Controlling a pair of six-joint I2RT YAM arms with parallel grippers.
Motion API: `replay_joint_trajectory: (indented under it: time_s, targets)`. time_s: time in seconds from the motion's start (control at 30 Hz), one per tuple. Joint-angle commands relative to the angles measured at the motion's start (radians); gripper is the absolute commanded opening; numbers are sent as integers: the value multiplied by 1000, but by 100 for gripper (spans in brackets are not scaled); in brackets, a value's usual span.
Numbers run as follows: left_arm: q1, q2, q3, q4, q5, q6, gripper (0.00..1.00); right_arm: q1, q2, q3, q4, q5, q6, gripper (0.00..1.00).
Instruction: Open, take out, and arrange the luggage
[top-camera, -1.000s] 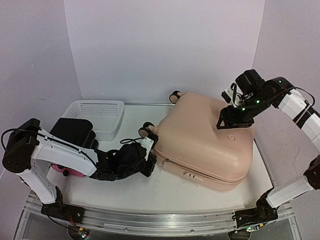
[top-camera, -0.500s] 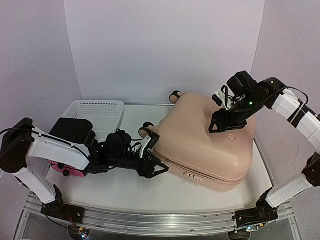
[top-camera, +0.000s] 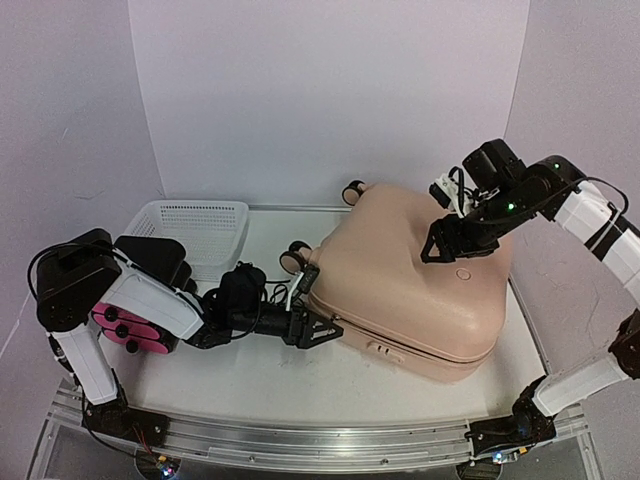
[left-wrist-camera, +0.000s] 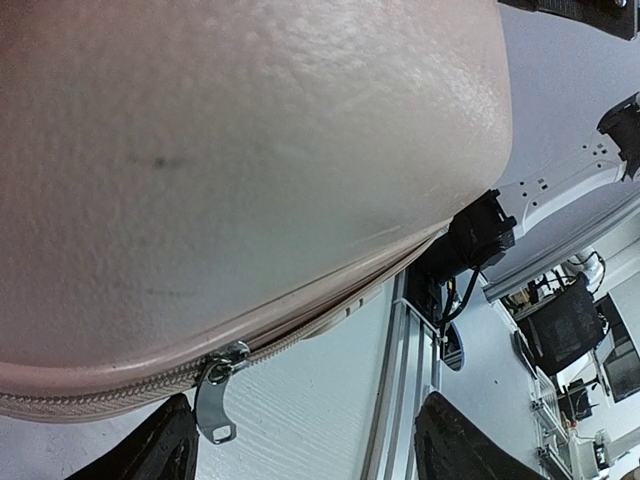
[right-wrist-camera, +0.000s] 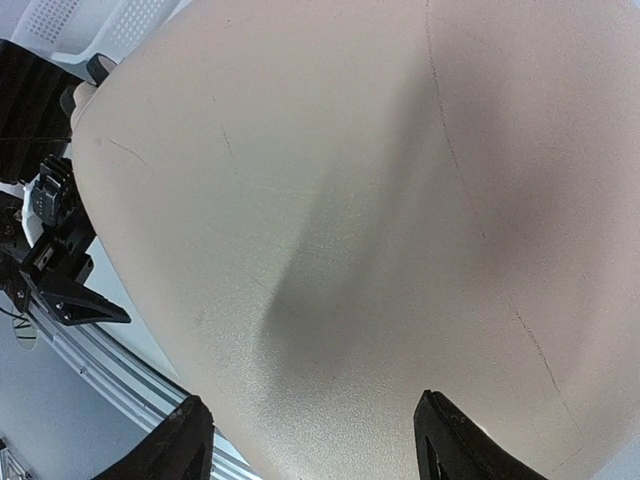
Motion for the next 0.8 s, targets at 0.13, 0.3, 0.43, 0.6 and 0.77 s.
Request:
replay_joint_trajectory:
  time_s: [0.13, 0.3, 0.43, 0.6, 0.77]
  targets:
    - [16, 71, 29, 98, 41, -100, 59, 6, -26, -8, 39, -3, 4, 69]
    - [16, 69, -5, 163, -7, -128, 41, 8, -26, -8, 43, -5, 6, 69]
    - [16, 76, -15, 172, -54, -148, 38, 10, -29, -7, 43, -2, 8, 68]
    - [16, 81, -36, 170, -136, -141, 41, 13, -36, -6, 43, 1, 9, 68]
    - [15, 85, -48, 166, -171, -116, 47, 13, -36, -5, 43, 1, 7, 68]
